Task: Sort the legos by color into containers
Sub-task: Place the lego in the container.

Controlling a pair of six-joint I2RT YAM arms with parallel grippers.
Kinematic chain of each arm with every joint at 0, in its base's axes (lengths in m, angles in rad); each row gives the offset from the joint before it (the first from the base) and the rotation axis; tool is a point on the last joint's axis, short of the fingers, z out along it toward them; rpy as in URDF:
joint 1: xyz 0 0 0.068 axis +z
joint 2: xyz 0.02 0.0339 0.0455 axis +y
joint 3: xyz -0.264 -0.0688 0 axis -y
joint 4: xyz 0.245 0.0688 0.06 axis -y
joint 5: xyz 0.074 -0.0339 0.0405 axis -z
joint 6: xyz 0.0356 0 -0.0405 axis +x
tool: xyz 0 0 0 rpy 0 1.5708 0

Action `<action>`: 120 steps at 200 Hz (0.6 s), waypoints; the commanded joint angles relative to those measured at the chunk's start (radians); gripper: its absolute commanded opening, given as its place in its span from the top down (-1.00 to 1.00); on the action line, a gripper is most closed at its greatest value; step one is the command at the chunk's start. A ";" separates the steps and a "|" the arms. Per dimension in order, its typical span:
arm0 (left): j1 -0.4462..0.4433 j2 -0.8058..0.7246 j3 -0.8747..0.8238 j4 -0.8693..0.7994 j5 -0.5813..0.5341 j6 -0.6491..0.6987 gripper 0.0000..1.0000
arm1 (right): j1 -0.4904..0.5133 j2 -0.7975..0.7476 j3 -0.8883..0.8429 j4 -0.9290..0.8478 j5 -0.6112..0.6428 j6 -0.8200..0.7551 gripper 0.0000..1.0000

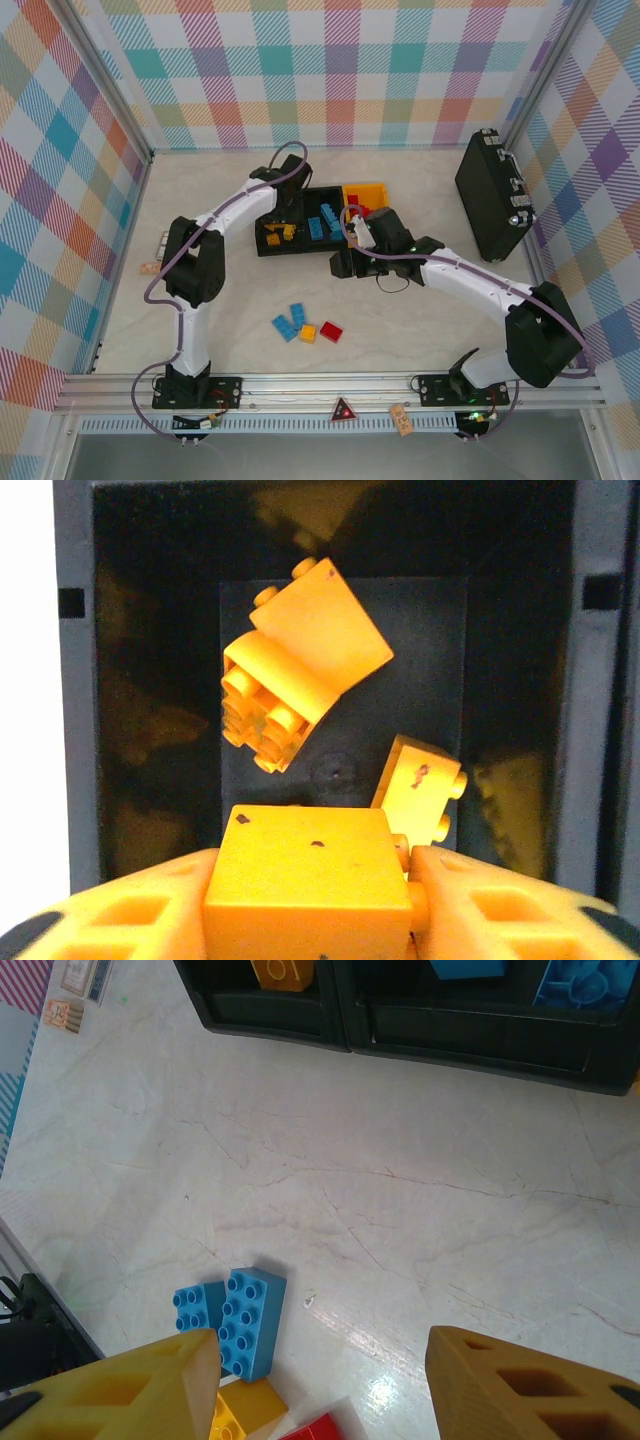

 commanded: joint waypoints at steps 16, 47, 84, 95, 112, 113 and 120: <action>0.009 -0.010 0.027 -0.034 -0.020 0.007 -0.10 | -0.004 -0.012 -0.002 0.011 0.002 0.012 -0.13; 0.007 -0.061 0.000 -0.016 0.014 0.004 -0.12 | -0.004 -0.017 0.002 0.004 0.008 0.010 -0.13; -0.010 -0.139 -0.052 0.008 0.081 0.002 -0.12 | -0.004 -0.020 0.008 -0.006 0.010 0.007 -0.13; -0.016 -0.164 -0.070 0.009 0.092 0.003 -0.12 | -0.004 -0.021 0.009 -0.012 0.011 0.003 -0.13; -0.026 -0.201 -0.103 0.007 0.113 0.001 -0.12 | -0.004 -0.029 0.011 -0.021 0.014 0.000 -0.13; -0.027 -0.204 -0.105 0.007 0.114 0.001 -0.12 | -0.004 -0.030 0.011 -0.021 0.014 0.000 -0.13; -0.031 -0.221 -0.122 0.007 0.122 0.001 -0.12 | -0.004 -0.035 0.009 -0.025 0.016 -0.003 -0.13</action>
